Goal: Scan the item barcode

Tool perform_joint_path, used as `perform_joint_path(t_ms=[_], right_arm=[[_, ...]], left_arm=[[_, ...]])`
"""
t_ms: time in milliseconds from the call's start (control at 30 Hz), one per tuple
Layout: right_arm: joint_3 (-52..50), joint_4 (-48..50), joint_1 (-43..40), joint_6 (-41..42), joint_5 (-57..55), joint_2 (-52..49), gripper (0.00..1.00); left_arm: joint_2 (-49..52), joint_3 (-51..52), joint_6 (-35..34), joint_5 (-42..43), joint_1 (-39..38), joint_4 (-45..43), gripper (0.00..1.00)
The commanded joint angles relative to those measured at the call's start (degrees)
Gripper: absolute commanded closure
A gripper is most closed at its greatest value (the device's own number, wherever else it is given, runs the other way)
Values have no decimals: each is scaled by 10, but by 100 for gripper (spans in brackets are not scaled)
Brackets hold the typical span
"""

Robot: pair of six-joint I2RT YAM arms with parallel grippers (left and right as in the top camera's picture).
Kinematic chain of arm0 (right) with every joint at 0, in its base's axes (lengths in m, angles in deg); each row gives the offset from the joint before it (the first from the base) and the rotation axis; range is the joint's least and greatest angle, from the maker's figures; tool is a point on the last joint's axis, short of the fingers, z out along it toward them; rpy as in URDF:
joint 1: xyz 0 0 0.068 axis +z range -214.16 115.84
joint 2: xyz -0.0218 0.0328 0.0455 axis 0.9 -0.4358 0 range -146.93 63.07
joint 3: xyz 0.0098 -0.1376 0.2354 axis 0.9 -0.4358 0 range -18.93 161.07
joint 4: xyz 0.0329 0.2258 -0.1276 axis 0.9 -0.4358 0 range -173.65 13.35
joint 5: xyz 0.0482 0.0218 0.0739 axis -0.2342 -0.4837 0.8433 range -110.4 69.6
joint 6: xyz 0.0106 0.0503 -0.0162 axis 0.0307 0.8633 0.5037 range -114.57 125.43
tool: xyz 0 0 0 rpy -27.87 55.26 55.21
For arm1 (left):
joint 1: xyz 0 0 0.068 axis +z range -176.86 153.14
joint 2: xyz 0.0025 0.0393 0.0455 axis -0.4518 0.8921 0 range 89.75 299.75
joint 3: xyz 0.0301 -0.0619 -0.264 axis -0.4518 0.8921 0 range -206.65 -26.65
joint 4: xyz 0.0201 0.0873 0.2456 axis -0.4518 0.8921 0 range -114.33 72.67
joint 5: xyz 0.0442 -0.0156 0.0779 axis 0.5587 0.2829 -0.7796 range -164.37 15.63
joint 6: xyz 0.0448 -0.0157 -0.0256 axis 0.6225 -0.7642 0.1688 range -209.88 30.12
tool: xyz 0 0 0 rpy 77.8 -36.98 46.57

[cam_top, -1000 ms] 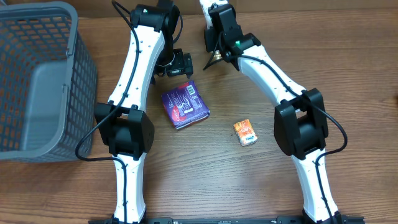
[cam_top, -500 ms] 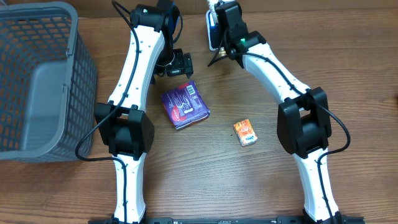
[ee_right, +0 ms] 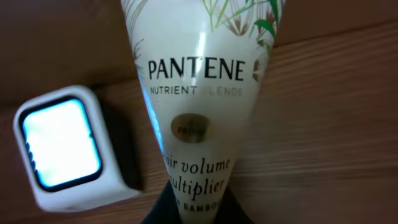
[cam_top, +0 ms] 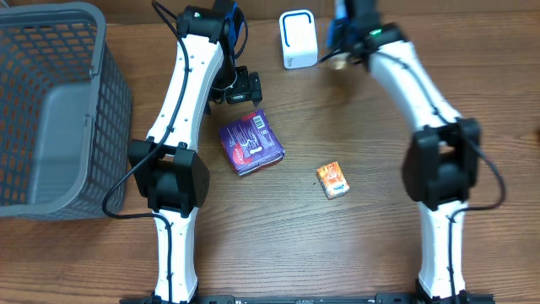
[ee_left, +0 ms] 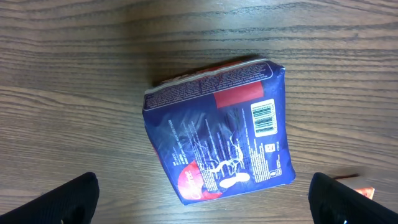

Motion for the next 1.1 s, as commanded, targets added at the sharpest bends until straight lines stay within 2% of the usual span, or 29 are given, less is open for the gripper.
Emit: perform_joint_path(t_ms=[0,100,200,433,733,1067], right_arm=[[41,-43,-85,61,-38,109,96],[41,-122,-164,101,-62,114,96],[35,-192,-247,103,-62,110,96],[34,-269,-417,103,-61,85,96],[-5,-286,-562,108,-62,42,96],[-97,-236,-640,118,-60,32,96]], left_arm=[[0,-9,1,5,2,2,0],[0,-9,1,5,2,2,0],[0,-9,1,5,2,1,0],[0,-9,1,5,2,2,0],[0,-9,1,5,2,2,0],[0,-9,1,5,2,2,0]])
